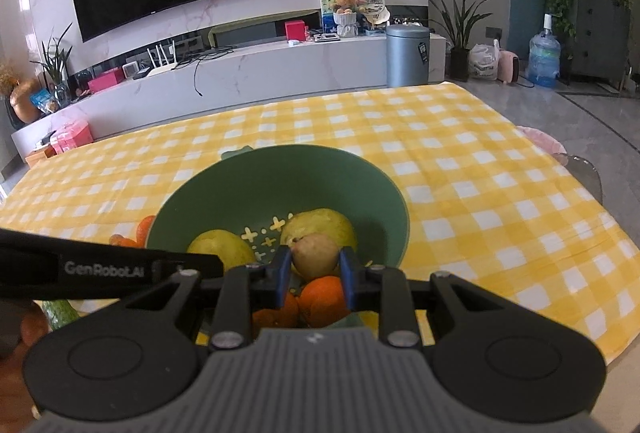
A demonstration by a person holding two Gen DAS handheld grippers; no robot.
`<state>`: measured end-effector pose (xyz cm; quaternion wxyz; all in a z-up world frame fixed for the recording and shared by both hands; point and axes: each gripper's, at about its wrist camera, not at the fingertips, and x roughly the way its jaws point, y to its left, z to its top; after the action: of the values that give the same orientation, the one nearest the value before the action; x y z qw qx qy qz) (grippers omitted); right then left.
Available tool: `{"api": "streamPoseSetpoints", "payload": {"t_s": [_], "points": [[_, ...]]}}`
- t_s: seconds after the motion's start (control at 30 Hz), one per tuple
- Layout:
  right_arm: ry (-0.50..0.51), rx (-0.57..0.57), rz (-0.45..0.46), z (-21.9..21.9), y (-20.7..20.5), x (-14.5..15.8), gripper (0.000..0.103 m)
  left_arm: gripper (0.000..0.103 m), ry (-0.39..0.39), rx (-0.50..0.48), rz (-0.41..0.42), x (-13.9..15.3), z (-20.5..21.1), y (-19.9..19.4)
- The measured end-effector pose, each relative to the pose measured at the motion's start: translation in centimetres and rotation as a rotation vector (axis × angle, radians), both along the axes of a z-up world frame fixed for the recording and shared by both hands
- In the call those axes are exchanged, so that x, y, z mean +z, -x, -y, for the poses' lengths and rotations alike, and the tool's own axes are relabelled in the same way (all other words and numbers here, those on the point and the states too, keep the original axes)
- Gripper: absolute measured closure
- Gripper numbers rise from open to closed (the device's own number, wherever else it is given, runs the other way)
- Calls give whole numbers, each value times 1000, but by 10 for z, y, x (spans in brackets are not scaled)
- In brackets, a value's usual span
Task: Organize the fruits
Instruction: 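Carry both kiwis over the green colander and lower them with both tools, then open both tools to release the kiwis and withdraw from the colander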
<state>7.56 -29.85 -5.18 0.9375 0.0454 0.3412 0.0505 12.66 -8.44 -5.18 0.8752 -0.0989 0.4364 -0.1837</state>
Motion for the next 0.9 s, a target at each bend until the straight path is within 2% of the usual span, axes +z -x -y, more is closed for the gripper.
{"api": "streamPoseSetpoints", "payload": {"t_s": [0.17,0.67,0.83,0.9], "points": [[-1,-1,-10,-3,-2,-2,81,76,-16,-4,-18,-6,4,-6],[18,-4,-70,-4,-12,-9,81,75,-30,-5,0,-4,5,-8],[22,-16,-70,-4,-13,-9,79,65,-32,-6,-3,-4,4,-6],[13,-21,-66,-2,-12,-8,78,65,-26,2,5,-2,2,-3]]}}
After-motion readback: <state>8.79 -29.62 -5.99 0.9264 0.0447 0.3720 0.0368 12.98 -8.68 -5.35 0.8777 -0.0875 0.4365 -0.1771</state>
